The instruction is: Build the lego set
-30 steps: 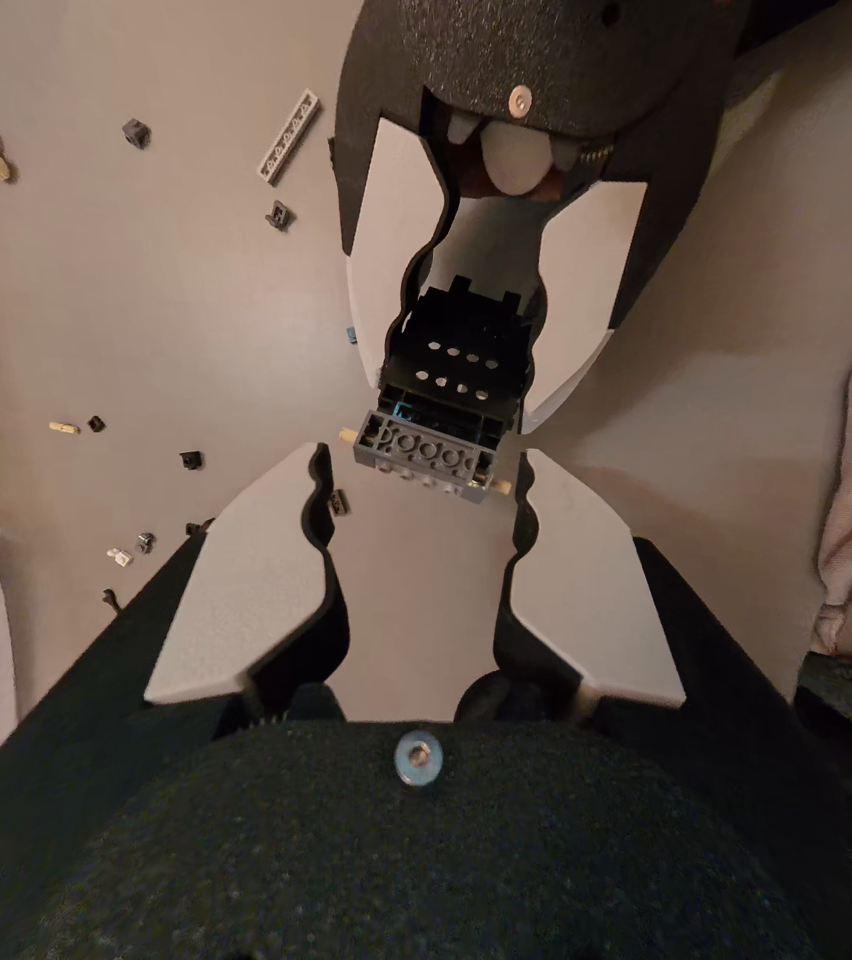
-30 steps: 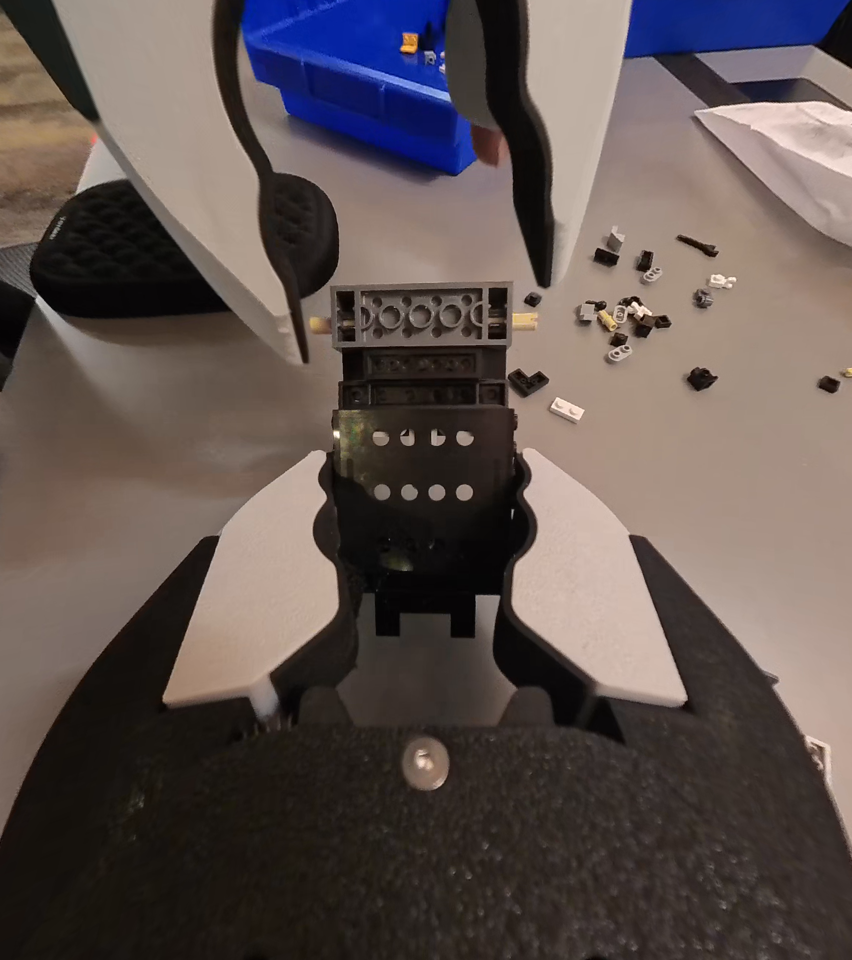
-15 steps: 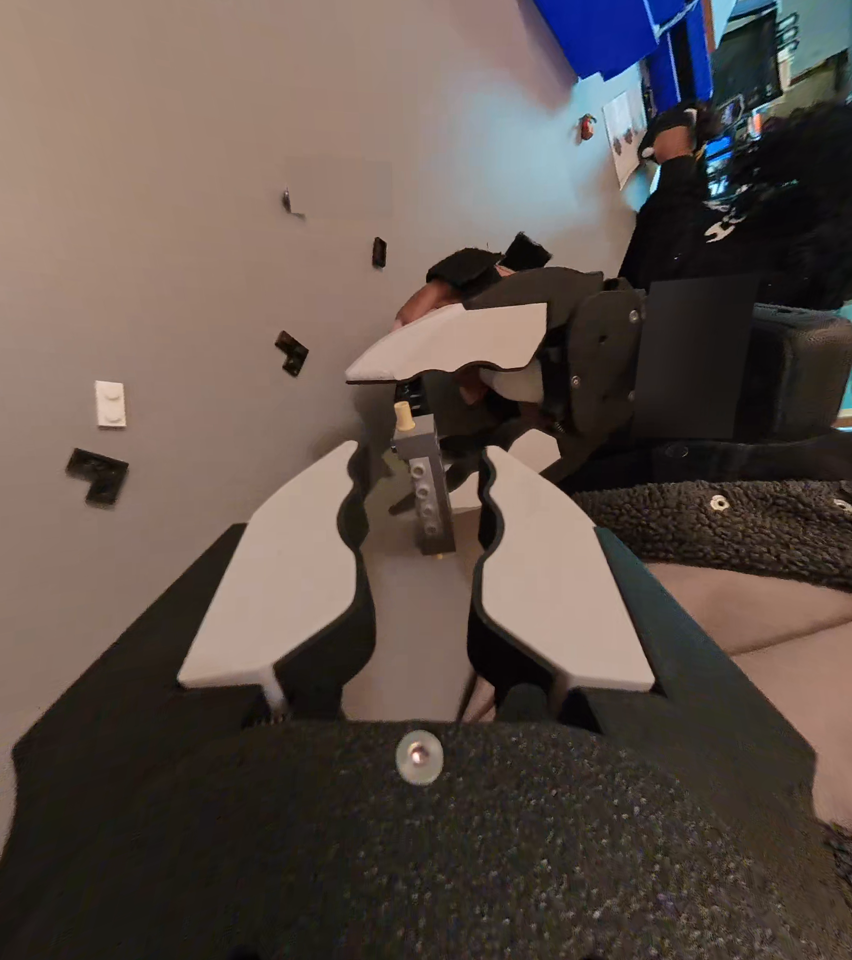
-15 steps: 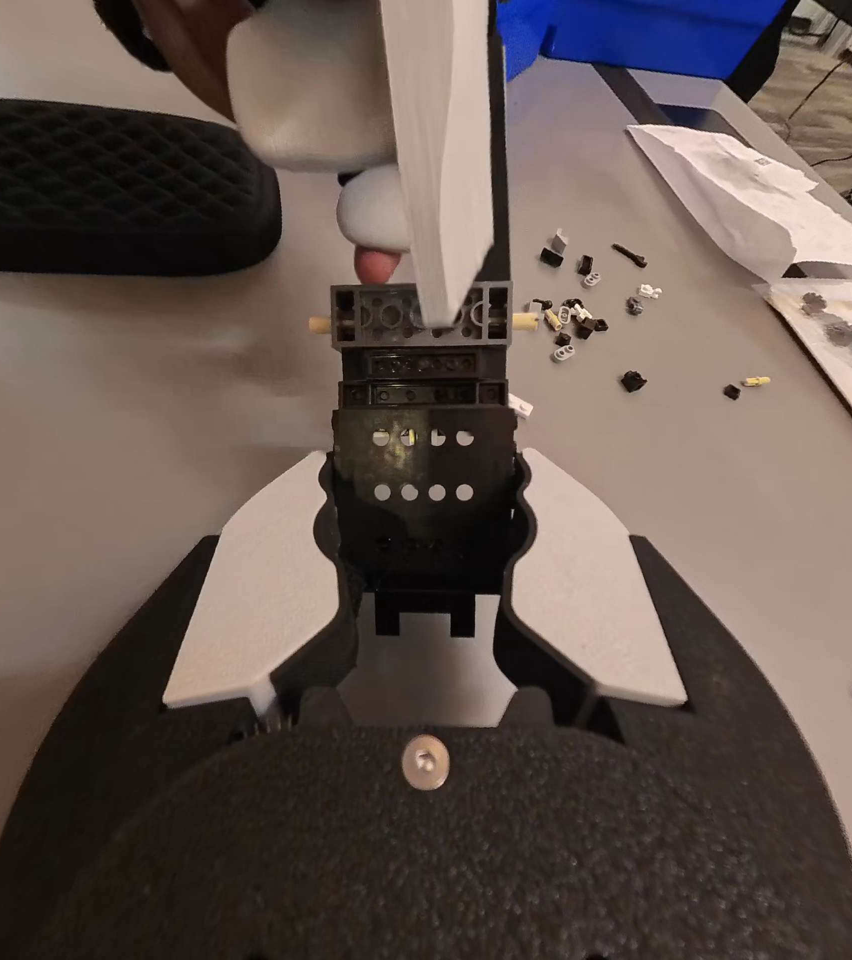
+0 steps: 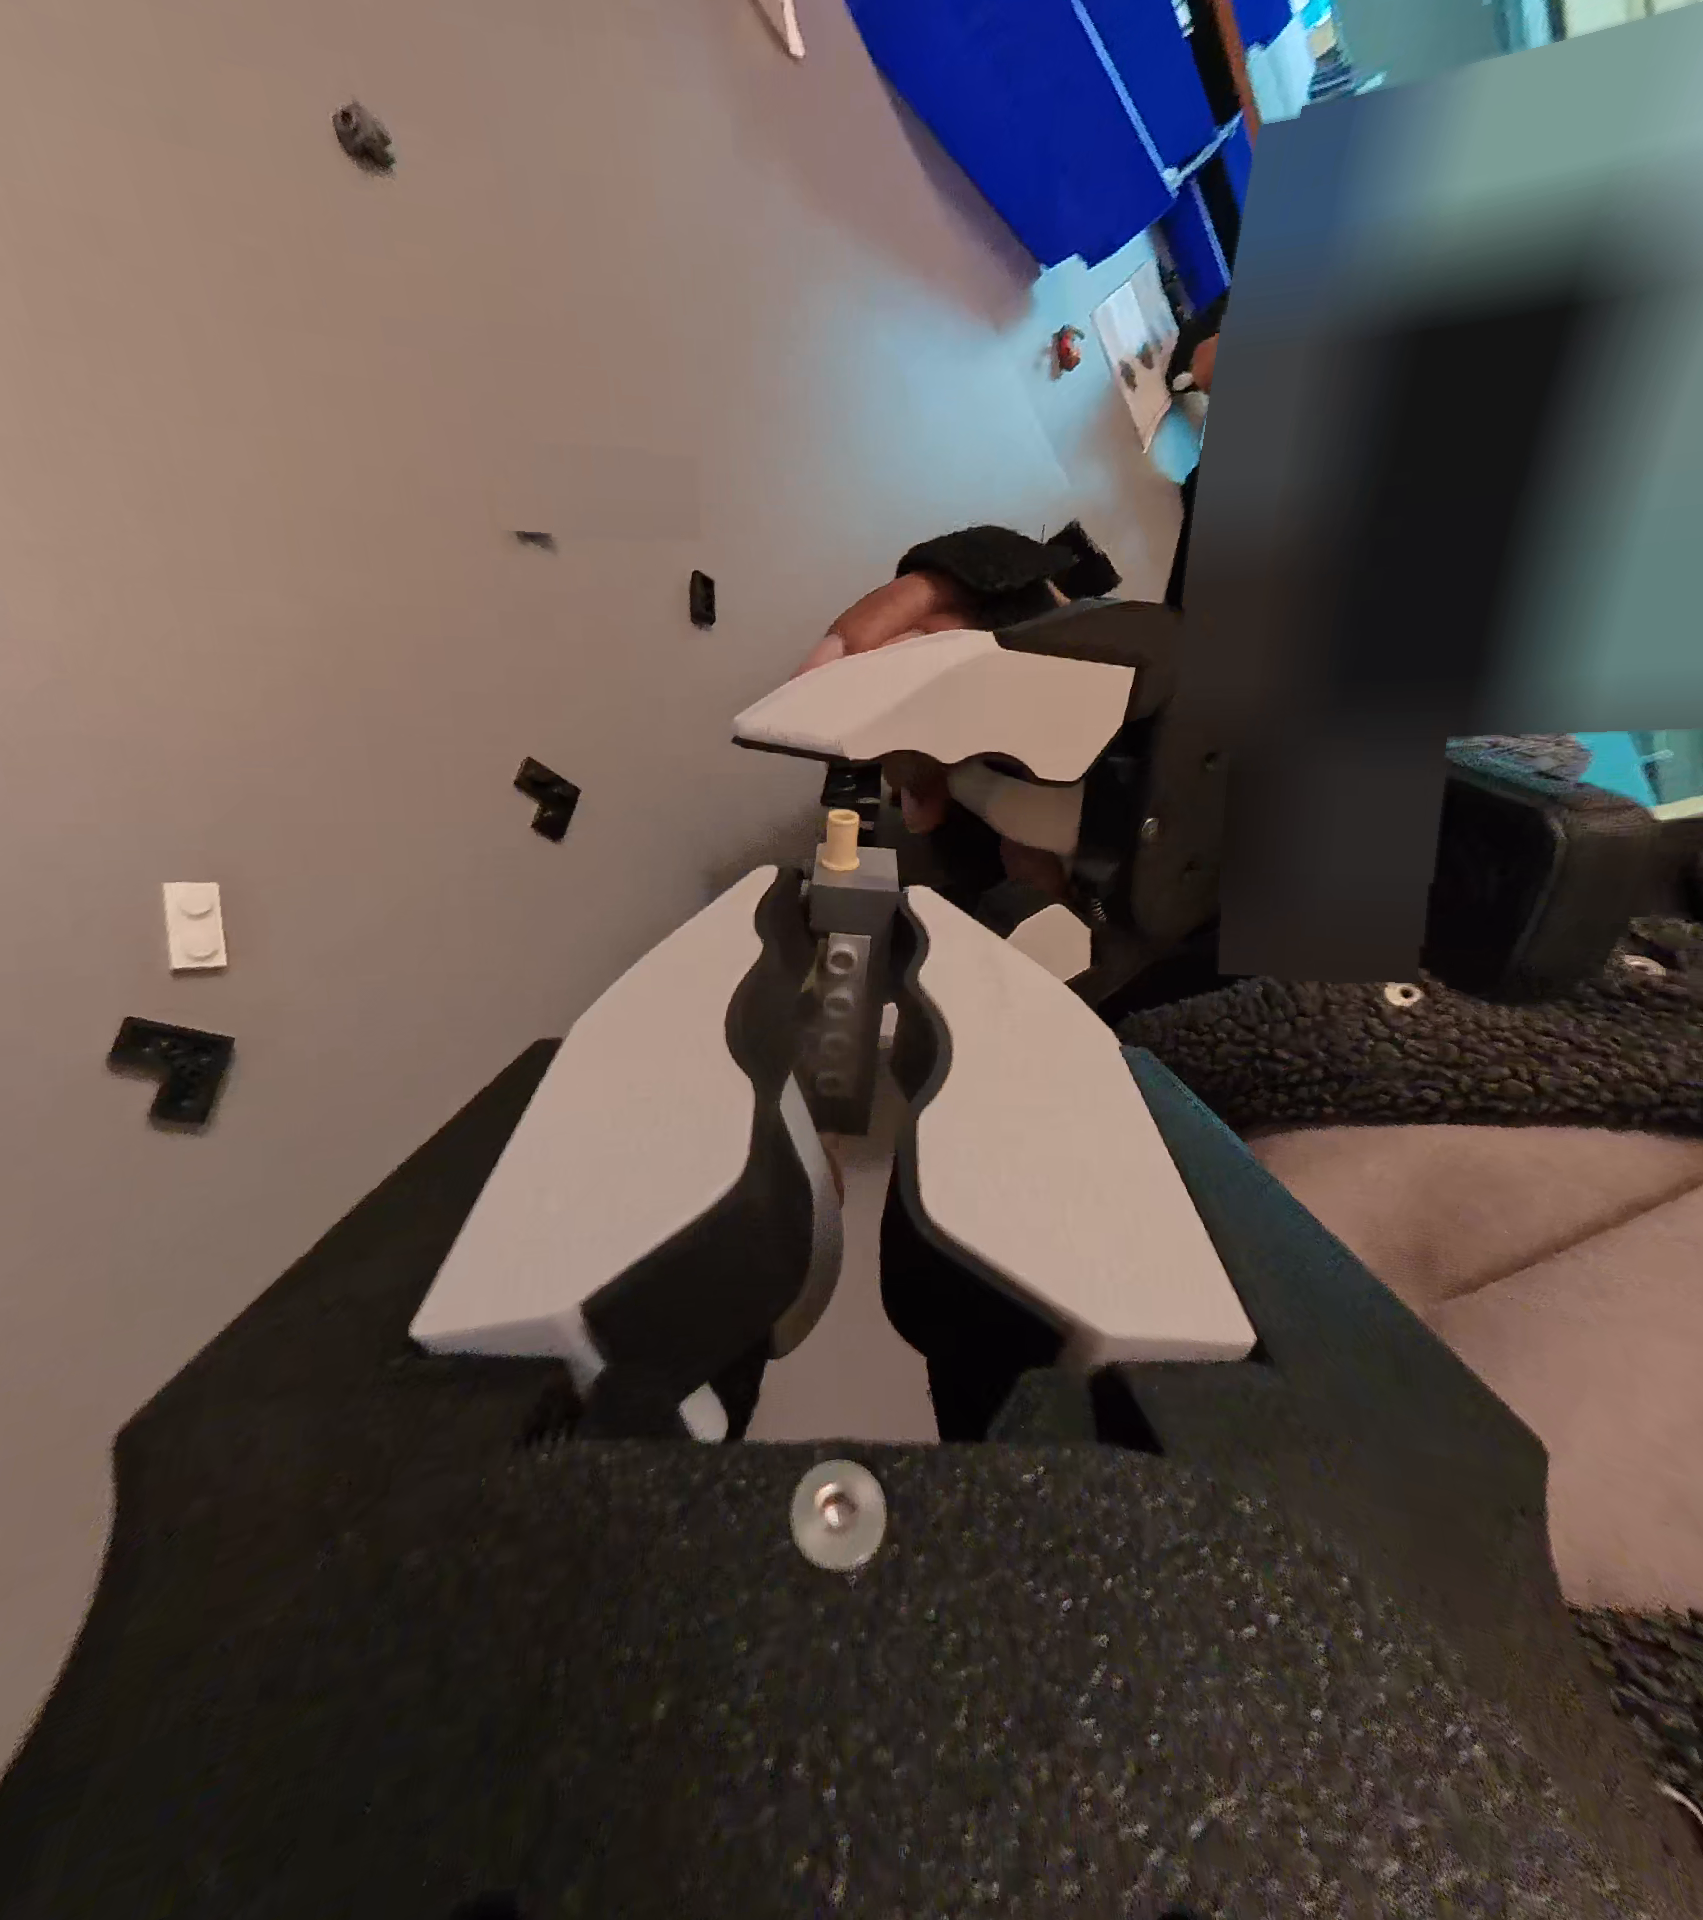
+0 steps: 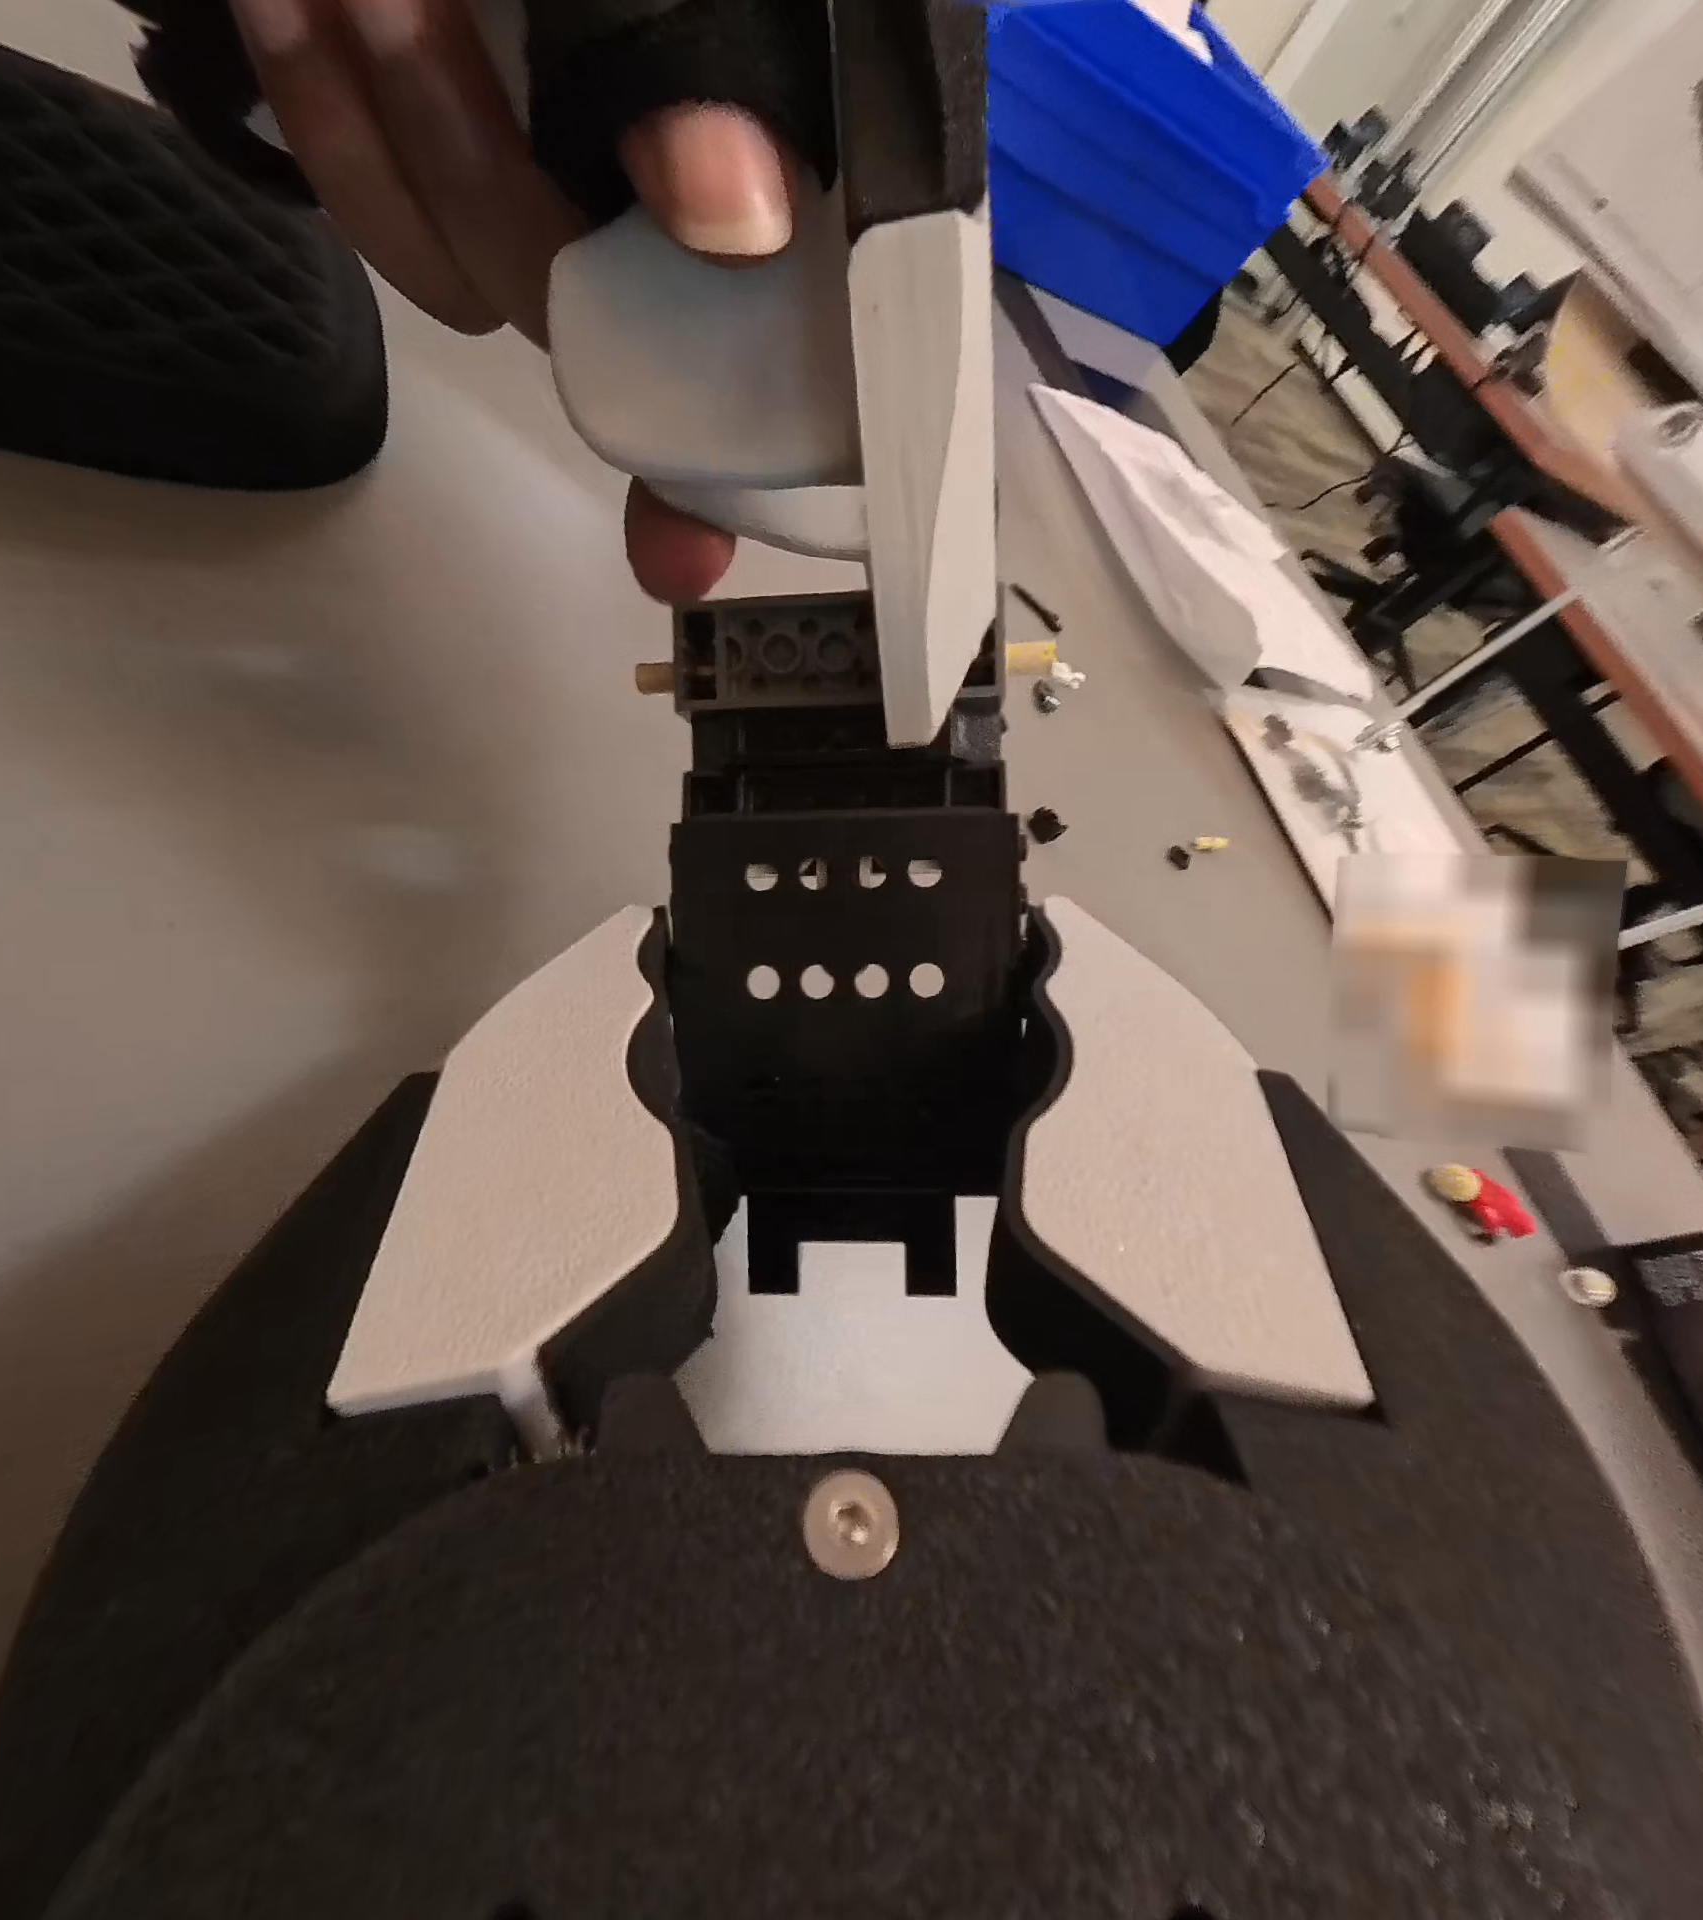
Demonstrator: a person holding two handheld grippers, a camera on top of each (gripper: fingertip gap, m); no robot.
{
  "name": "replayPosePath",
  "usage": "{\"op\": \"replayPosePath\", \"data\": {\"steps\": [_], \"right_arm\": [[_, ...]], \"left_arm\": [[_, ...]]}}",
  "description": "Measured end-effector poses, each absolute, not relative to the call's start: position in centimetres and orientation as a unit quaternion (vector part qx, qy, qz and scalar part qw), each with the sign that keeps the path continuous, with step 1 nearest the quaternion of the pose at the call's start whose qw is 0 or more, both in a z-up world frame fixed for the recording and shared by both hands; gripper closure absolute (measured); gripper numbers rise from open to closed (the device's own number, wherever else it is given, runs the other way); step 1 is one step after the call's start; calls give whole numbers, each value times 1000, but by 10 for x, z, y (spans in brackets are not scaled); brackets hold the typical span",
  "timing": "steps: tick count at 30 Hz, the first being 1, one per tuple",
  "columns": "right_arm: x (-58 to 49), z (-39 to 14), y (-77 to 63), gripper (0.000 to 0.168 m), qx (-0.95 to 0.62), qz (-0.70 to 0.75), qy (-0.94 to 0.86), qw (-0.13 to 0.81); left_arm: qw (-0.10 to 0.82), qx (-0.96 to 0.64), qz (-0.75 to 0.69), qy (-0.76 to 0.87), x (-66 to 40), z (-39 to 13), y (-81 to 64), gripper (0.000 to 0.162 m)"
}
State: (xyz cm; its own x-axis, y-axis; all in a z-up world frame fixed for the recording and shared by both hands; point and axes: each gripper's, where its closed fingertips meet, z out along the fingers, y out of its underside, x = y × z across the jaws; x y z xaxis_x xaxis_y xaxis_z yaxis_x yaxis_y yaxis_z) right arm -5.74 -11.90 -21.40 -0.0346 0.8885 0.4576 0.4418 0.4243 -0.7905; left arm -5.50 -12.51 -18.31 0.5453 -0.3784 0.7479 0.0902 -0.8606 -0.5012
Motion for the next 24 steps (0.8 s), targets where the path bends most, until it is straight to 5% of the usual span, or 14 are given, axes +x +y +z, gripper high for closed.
{"op": "replayPosePath", "data": {"steps": [14, 24], "right_arm": [[-58, -202, -116, 104, -448, 188, -677, 553], [-58, -195, -118, 105, -446, 197, -667, 563]], "left_arm": [[287, -819, -483, 121, -51, -170, -131, 137], [275, -821, -484, 129, -52, -173, -135, 150]]}}
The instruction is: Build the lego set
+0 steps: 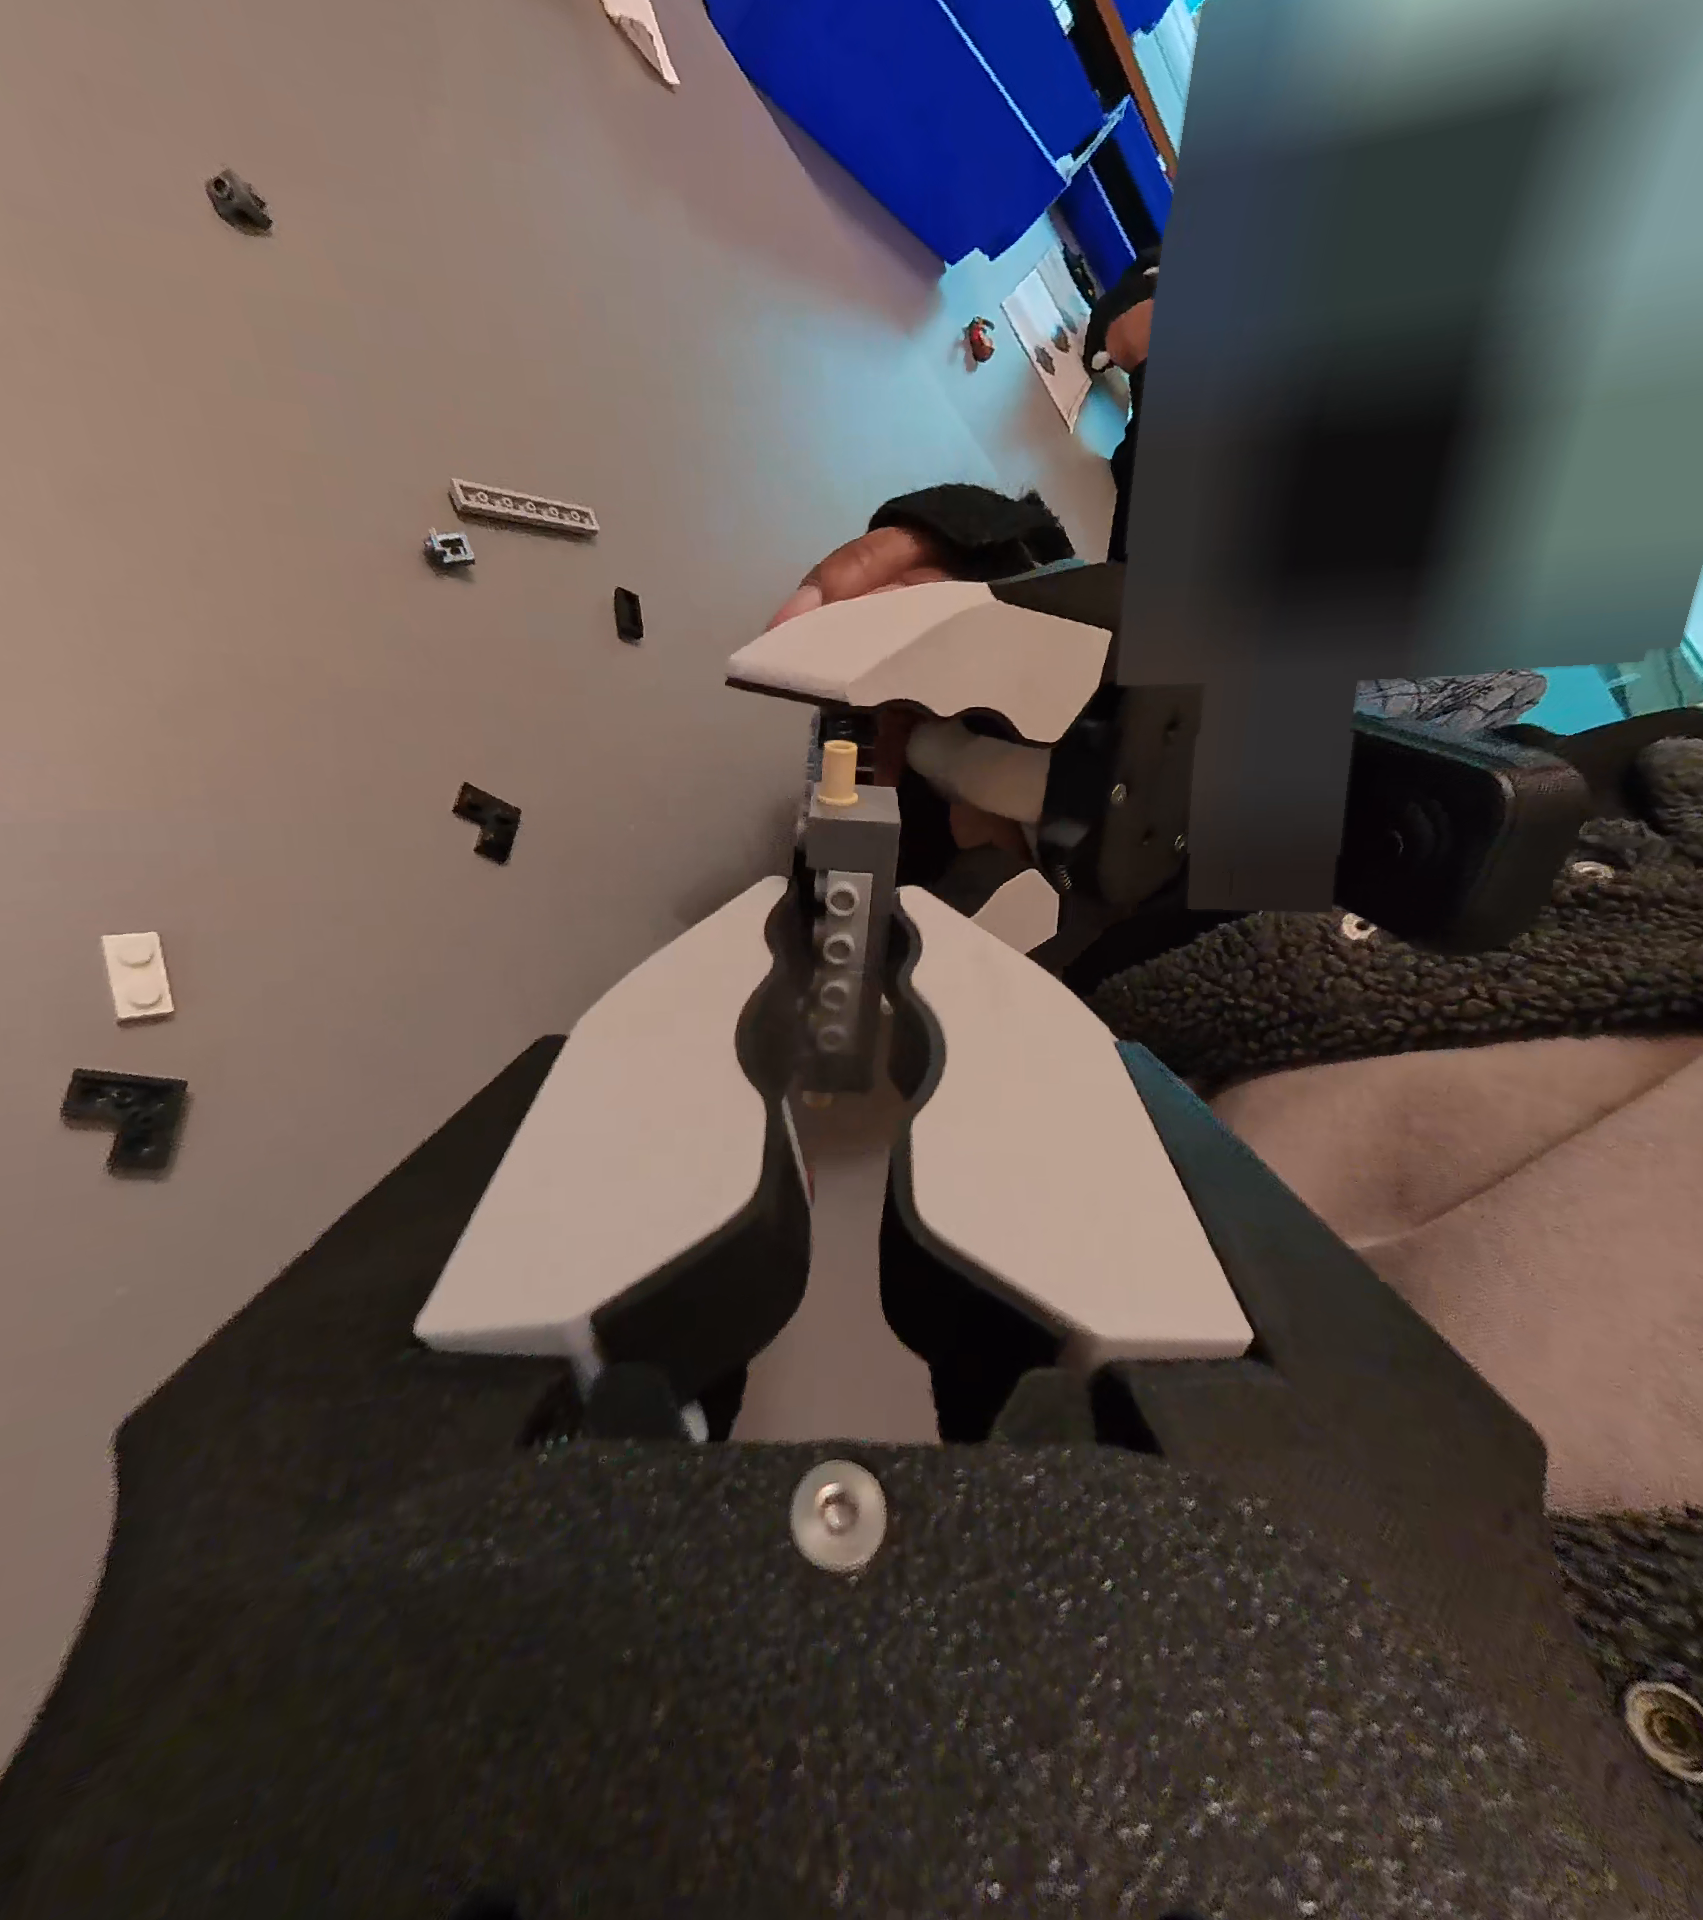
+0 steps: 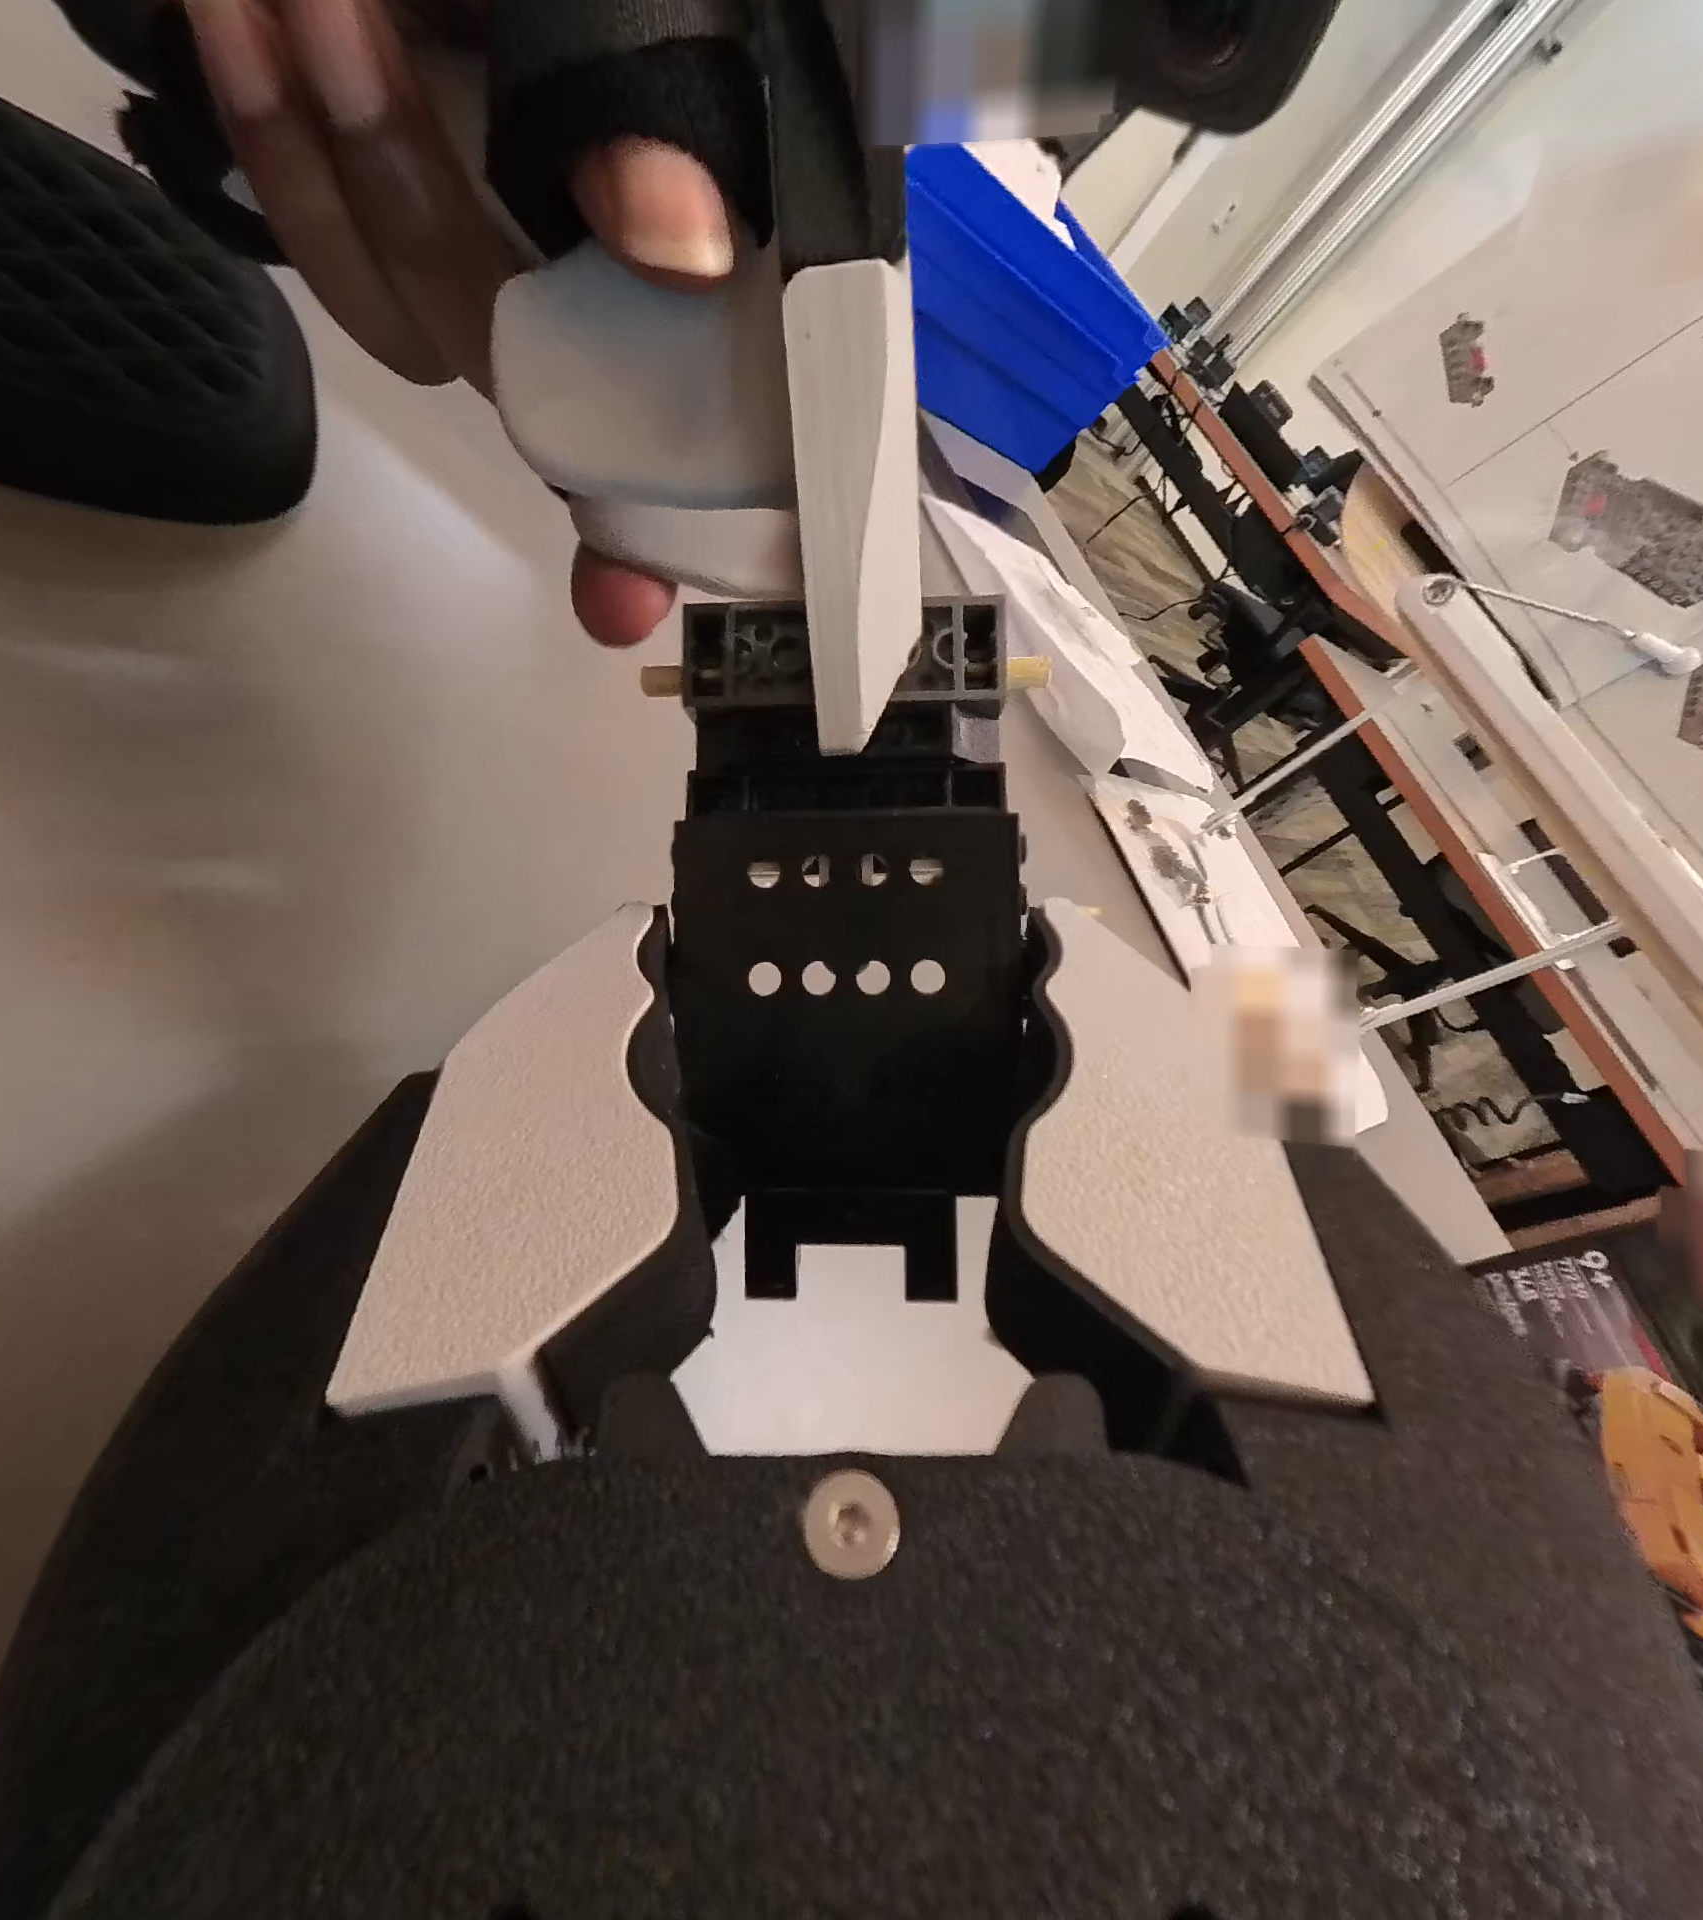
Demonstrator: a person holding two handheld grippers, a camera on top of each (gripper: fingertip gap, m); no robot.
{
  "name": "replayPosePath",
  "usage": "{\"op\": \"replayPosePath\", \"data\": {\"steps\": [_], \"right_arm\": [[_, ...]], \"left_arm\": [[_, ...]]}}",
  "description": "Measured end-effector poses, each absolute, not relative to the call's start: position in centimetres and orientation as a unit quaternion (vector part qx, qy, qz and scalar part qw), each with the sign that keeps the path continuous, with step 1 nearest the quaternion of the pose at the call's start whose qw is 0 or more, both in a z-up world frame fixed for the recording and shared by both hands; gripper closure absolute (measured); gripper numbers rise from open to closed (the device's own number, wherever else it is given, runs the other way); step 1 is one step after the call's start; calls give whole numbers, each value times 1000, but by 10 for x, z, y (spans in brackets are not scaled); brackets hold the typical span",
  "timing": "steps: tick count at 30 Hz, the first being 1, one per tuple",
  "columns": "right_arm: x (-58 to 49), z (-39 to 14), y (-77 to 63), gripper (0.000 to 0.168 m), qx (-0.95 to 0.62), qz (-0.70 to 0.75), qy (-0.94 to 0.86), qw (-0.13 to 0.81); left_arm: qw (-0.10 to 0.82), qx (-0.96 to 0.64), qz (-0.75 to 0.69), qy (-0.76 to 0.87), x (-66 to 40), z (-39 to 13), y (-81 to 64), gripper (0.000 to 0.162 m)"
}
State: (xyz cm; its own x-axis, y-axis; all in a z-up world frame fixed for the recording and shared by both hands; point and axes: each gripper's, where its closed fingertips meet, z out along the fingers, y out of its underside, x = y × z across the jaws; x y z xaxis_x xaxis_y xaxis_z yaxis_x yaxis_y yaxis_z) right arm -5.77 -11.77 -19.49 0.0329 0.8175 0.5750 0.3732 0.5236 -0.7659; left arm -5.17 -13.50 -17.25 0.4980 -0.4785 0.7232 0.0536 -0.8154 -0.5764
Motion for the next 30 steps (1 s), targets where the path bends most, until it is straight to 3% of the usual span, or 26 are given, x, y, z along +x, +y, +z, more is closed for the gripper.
{"op": "replayPosePath", "data": {"steps": [17, 24, 27, 30], "right_arm": [[-58, -186, -127, 103, -423, 249, -666, 561], [-49, -180, -146, 109, -456, 410, -685, 395], [-51, -180, -151, 117, -443, 400, -703, 386], [-52, -187, -161, 136, -413, 370, -736, 389]], "left_arm": [[300, -796, -512, 115, -52, -170, -140, 149], [377, -827, -250, 334, -60, -180, -148, 149], [396, -799, -141, 431, -51, -182, -155, 149], [407, -764, -57, 497, -45, -186, -158, 149]]}}
